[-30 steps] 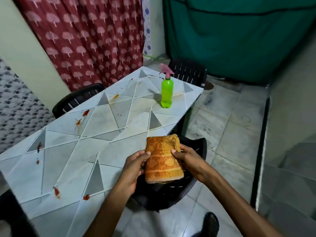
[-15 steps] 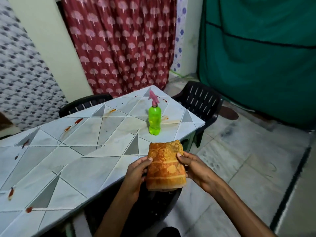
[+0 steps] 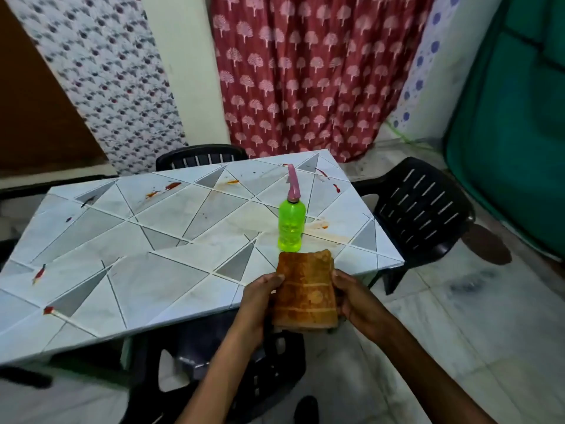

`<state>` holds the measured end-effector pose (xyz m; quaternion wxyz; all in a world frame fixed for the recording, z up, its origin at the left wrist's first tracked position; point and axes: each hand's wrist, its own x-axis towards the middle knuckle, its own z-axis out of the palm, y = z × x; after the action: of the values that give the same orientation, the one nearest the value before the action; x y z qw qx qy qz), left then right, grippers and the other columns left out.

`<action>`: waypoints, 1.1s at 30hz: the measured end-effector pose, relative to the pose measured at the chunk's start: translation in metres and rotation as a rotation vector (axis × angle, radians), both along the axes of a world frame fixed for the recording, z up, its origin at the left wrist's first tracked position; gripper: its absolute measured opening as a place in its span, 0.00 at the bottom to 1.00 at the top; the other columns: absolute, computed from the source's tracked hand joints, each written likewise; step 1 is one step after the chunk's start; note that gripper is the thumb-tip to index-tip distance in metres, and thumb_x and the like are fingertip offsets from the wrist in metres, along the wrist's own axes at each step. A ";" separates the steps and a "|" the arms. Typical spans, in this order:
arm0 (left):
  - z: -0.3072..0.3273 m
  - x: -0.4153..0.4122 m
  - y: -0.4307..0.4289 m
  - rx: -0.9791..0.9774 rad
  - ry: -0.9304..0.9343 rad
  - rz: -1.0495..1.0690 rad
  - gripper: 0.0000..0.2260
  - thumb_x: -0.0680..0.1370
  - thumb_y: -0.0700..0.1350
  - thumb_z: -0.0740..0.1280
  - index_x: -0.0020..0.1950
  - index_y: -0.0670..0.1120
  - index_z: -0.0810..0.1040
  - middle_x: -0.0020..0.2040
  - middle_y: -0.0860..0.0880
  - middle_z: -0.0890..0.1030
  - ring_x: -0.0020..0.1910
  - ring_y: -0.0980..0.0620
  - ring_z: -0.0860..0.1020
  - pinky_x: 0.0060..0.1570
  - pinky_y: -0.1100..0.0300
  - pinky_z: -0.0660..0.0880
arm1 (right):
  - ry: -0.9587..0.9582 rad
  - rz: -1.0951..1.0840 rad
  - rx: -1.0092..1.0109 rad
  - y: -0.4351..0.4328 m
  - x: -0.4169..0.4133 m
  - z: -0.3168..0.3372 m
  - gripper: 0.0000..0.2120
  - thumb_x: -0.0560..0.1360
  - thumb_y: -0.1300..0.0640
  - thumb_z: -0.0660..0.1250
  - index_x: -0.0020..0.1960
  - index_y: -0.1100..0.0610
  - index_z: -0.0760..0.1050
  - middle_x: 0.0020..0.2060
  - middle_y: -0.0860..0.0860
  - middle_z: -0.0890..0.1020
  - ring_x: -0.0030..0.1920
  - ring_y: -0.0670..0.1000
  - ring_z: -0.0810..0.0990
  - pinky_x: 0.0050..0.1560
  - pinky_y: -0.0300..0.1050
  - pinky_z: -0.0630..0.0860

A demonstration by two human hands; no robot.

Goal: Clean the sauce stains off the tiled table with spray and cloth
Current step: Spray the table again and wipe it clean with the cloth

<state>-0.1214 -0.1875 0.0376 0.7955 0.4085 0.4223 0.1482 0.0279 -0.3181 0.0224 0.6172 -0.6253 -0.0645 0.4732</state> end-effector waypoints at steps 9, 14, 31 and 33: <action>-0.019 0.060 -0.012 -0.006 0.032 0.281 0.03 0.77 0.38 0.68 0.47 0.42 0.81 0.43 0.40 0.83 0.42 0.44 0.82 0.49 0.46 0.79 | 0.184 0.225 -0.013 0.023 0.082 -0.022 0.14 0.85 0.52 0.57 0.64 0.55 0.76 0.50 0.57 0.85 0.46 0.55 0.85 0.50 0.56 0.82; -0.021 0.080 -0.024 0.012 0.059 0.514 0.04 0.78 0.39 0.67 0.50 0.41 0.81 0.39 0.43 0.85 0.37 0.47 0.82 0.42 0.55 0.80 | 0.346 0.400 -0.016 0.047 0.116 -0.016 0.20 0.84 0.45 0.55 0.57 0.57 0.80 0.50 0.59 0.86 0.50 0.58 0.85 0.56 0.59 0.79; -0.020 0.114 -0.073 0.251 0.373 1.039 0.13 0.77 0.44 0.72 0.58 0.41 0.74 0.43 0.47 0.76 0.39 0.53 0.76 0.39 0.61 0.72 | 0.569 0.891 -0.064 0.092 0.153 -0.021 0.25 0.65 0.47 0.79 0.58 0.56 0.78 0.51 0.56 0.82 0.53 0.56 0.81 0.61 0.54 0.75; -0.023 0.112 -0.071 0.285 0.393 1.054 0.15 0.77 0.45 0.72 0.59 0.40 0.72 0.44 0.46 0.75 0.39 0.54 0.75 0.39 0.62 0.72 | 0.578 0.902 -0.081 0.101 0.146 -0.024 0.20 0.66 0.49 0.77 0.54 0.54 0.79 0.46 0.54 0.81 0.47 0.54 0.81 0.55 0.51 0.76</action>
<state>-0.0089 -0.2581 0.0145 0.4580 0.2660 0.6844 0.5011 0.1742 -0.2173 -0.0015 0.3208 -0.4029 -0.1358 0.8464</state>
